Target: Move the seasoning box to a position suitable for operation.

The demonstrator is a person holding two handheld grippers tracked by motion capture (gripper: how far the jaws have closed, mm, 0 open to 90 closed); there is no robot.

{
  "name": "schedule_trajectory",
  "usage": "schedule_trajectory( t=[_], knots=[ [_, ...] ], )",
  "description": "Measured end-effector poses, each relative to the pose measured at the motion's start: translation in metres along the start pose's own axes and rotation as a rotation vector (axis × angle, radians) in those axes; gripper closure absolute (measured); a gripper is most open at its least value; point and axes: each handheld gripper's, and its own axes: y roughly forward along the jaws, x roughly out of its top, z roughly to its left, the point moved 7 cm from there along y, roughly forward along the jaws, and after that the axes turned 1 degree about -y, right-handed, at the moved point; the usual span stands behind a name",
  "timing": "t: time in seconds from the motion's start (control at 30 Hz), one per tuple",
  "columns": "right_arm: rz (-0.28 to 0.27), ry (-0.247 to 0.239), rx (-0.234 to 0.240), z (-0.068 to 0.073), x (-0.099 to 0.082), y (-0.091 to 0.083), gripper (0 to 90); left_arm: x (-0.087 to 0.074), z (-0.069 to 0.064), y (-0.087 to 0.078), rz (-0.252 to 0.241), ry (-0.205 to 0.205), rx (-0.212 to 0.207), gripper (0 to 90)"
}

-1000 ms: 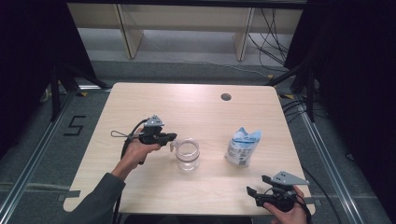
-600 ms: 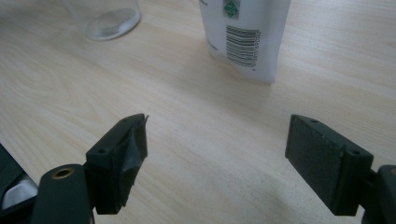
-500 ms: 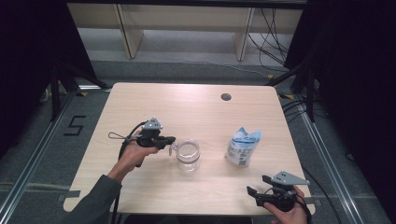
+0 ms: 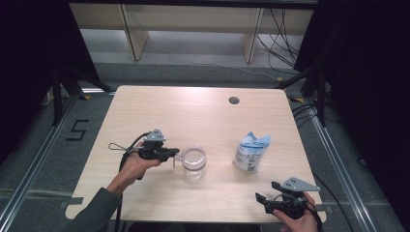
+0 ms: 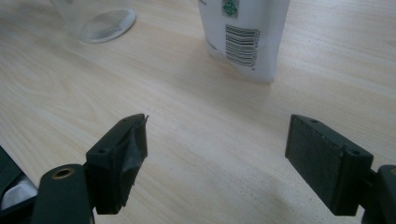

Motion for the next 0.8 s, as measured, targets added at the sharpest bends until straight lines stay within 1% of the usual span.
schedule_trajectory(
  t=[0.1, 0.13, 0.17, 0.27, 0.3, 0.33, 0.37, 0.4, 0.43, 0.5, 0.53, 0.57, 0.6, 0.67, 0.73, 0.77, 0.8],
  knots=[
    [0.0, 0.002, 0.003, 0.0, 0.0, 0.0, 22.0, -0.002, -0.002, -0.002, -0.001, -0.003, -0.005, 88.9],
    [0.0, 0.001, 0.003, 0.0, 0.0, 0.0, 22.0, -0.004, -0.003, -0.004, 0.01, -0.004, -0.009, 88.8],
    [0.0, 0.001, 0.003, 0.0, 0.0, 0.0, 22.0, -0.006, -0.005, -0.004, -0.001, -0.005, -0.012, 88.8],
    [0.0, 0.002, 0.003, 0.0, 0.0, 0.0, 22.0, -0.007, -0.007, -0.006, 0.001, -0.009, -0.009, 88.7],
    [0.004, 0.038, 0.007, 0.003, -0.001, 0.0, 22.0, -0.009, -0.009, -0.007, -0.005, -0.008, 0.003, 88.6],
    [0.008, 0.041, 0.007, 0.003, -0.001, 0.0, 22.0, -0.011, -0.011, -0.009, -0.001, -0.002, 0.007, 88.7],
    [-0.007, 0.001, 0.0, 0.0, 0.0, 0.001, 22.0, -0.012, -0.012, -0.01, -0.004, 0.003, 0.0, 88.6],
    [-0.007, 0.001, 0.0, 0.0, 0.0, 0.001, 22.0, -0.012, -0.012, -0.01, -0.004, 0.003, 0.0, 88.4],
    [0.0, 0.002, 0.002, 0.0, 0.0, 0.0, 22.0, -0.014, -0.015, -0.012, -0.005, -0.006, 0.002, 88.4],
    [-0.006, 0.003, -0.001, 0.0, 0.0, 0.001, 22.0, -0.014, -0.016, -0.012, -0.012, -0.009, 0.005, 88.4],
    [-0.007, 0.0, 0.0, 0.0, 0.0, 0.001, 22.1, -0.016, -0.018, -0.014, -0.001, -0.011, 0.004, 88.4],
    [0.006, 0.041, 0.01, 0.003, -0.001, 0.0, 22.2, -0.018, -0.02, -0.015, -0.005, -0.014, 0.006, 88.2],
    [0.006, 0.041, 0.01, 0.003, -0.001, 0.0, 22.2, -0.018, -0.02, -0.015, -0.005, -0.014, 0.006, 88.0],
    [-0.007, 0.002, 0.001, 0.0, 0.0, 0.001, 22.2, -0.019, -0.022, -0.016, -0.011, -0.012, 0.005, 88.0],
    [-0.007, 0.002, 0.0, 0.0, 0.0, 0.001, 22.2, -0.02, -0.023, -0.016, -0.017, -0.016, 0.009, 87.9],
    [0.003, 0.034, 0.007, 0.002, 0.0, 0.0, 22.2, -0.021, -0.024, -0.018, -0.017, -0.016, 0.012, 87.9],
    [0.003, 0.034, 0.007, 0.002, 0.0, 0.0, 22.2, -0.021, -0.024, -0.018, -0.017, -0.016, 0.012, 87.9]
  ],
)
